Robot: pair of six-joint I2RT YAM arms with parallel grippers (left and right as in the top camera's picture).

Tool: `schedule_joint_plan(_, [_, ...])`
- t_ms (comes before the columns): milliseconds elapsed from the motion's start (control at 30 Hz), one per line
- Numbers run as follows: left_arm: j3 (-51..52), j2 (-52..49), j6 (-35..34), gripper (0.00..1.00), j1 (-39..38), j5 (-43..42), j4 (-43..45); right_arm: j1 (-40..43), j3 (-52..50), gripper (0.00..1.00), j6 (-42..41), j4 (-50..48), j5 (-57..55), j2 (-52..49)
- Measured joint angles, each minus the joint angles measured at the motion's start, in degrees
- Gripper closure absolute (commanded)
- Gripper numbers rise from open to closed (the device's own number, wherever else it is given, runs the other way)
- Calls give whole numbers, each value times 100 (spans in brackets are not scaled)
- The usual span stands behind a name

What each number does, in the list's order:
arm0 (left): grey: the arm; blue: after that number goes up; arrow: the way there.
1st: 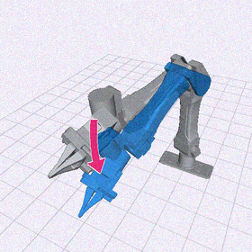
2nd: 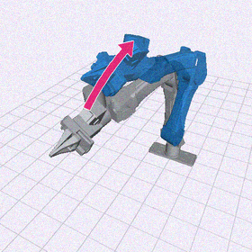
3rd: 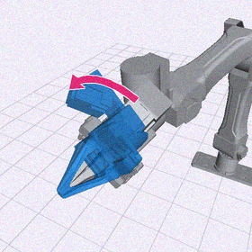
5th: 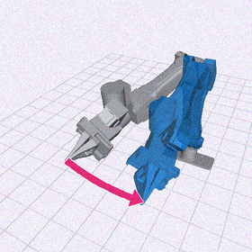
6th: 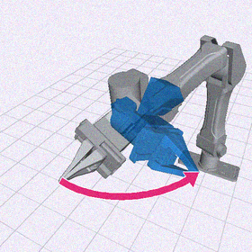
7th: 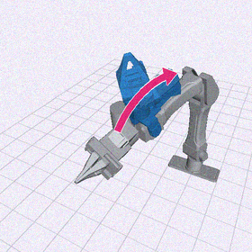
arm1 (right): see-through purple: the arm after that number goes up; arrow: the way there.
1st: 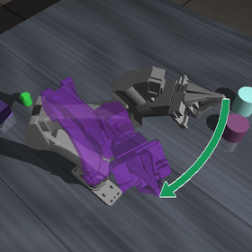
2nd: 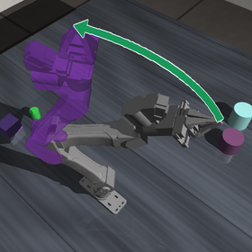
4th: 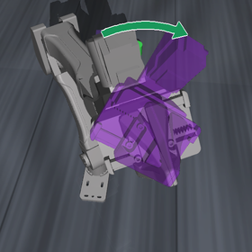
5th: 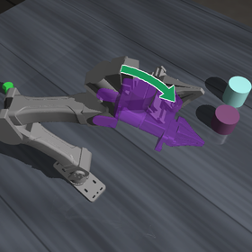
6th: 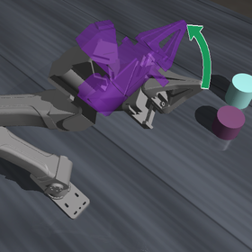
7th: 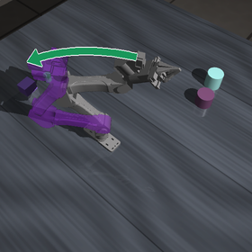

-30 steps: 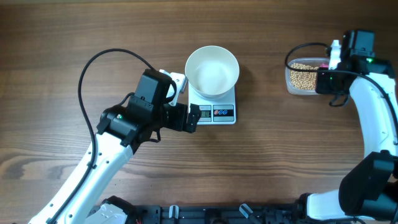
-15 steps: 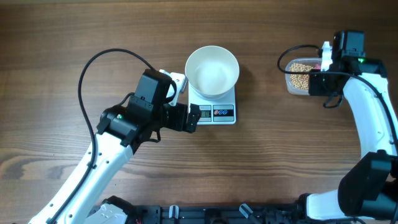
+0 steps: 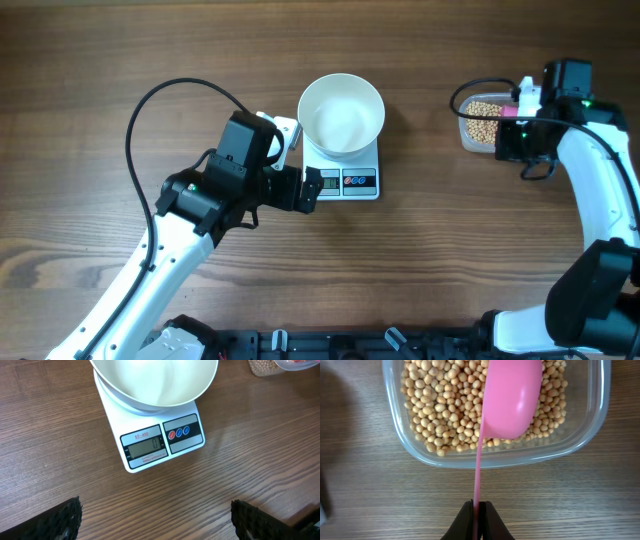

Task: Scoop item into bowl and weigh 150g on scale
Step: 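Drag the pink scoop through the soybeans with the right gripper to fill it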

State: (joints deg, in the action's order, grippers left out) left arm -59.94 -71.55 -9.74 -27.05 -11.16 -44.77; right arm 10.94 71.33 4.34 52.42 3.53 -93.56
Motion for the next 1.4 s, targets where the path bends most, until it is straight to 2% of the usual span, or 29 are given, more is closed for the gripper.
schedule_joint_plan(333, [0, 0, 0, 0, 0, 0, 2, 691, 0, 96, -149, -9, 1110, 0])
schedule_joint_plan(1100, [0, 0, 0, 0, 0, 0, 2, 739, -365, 96, -131, -127, 1899, 0])
schedule_joint_plan(1400, [0, 0, 0, 0, 0, 0, 2, 739, -369, 96, -426, -214, 1967, 0])
